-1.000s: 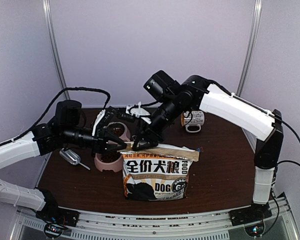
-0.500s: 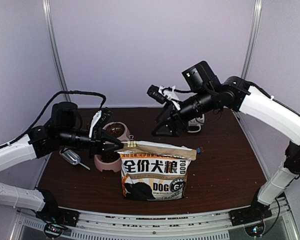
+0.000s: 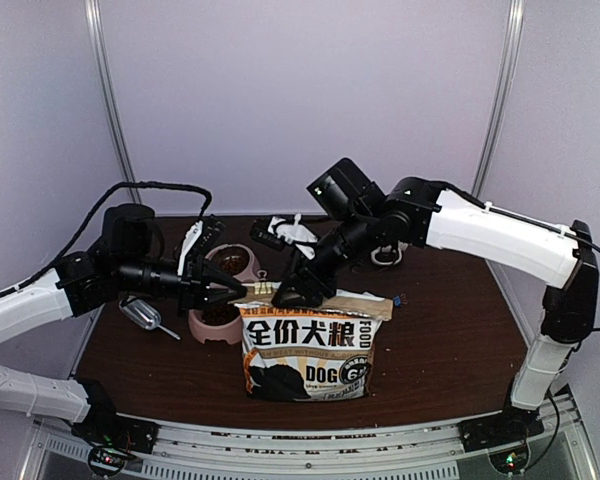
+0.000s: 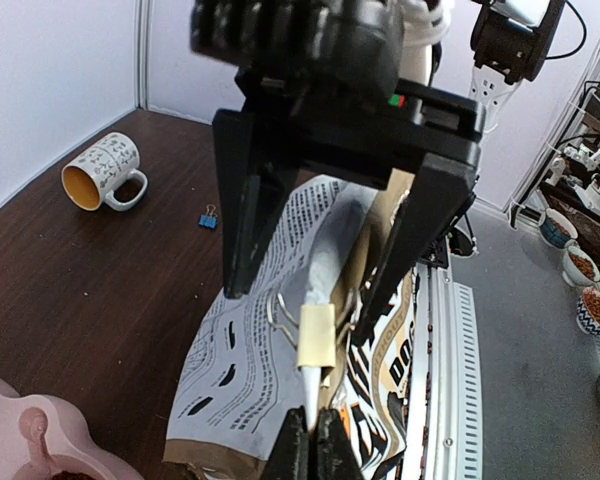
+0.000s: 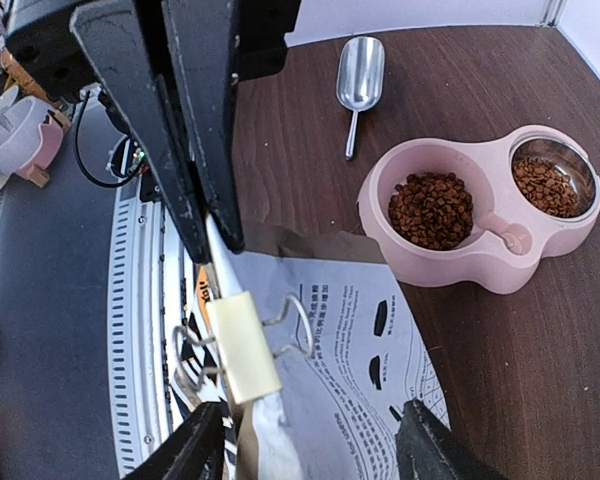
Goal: Serve the pet food
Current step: Press the seal on the pet food bag.
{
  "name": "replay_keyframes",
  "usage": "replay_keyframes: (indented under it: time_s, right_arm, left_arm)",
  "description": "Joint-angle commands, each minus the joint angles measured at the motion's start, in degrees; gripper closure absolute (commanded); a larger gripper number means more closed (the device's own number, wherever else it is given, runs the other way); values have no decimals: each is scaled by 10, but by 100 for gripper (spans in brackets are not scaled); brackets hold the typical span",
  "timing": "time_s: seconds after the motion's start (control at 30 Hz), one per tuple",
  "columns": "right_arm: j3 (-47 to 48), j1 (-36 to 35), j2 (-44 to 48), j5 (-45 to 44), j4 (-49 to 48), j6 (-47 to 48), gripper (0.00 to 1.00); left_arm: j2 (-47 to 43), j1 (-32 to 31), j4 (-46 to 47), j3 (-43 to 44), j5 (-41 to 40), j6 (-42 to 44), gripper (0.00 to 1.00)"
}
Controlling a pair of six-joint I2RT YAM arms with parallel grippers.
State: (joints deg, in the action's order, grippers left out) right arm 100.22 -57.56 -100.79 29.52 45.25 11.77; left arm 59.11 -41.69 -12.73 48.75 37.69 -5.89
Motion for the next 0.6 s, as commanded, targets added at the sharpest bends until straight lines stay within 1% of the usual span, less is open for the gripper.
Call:
replay_keyframes:
  time_s: [0.0, 0.17, 0.27, 0.33, 0.37, 0.47, 0.57]
  right_arm:
    - [36, -8, -12, -17, 14, 3, 47]
    - [36, -8, -12, -20, 16, 0, 63]
    - [38, -6, -11, 2, 29, 3, 80]
    - [38, -3, -10, 18, 38, 4, 95]
    - [38, -2, -9, 22, 41, 5, 100]
    - [32, -2, -5, 32, 43, 2, 100]
    - [28, -1, -2, 31, 50, 2, 99]
  left_arm:
    - [-25, 11, 43, 18, -1, 13, 100]
    - [-28, 15, 34, 19, 2, 20, 100]
    - [-34, 27, 30, 18, 11, 23, 100]
    - [-39, 38, 28, 19, 20, 24, 100]
    - [-40, 43, 27, 20, 25, 25, 100]
    - [-39, 55, 21, 30, 48, 25, 100]
    - [-34, 73, -5, 49, 76, 34, 100]
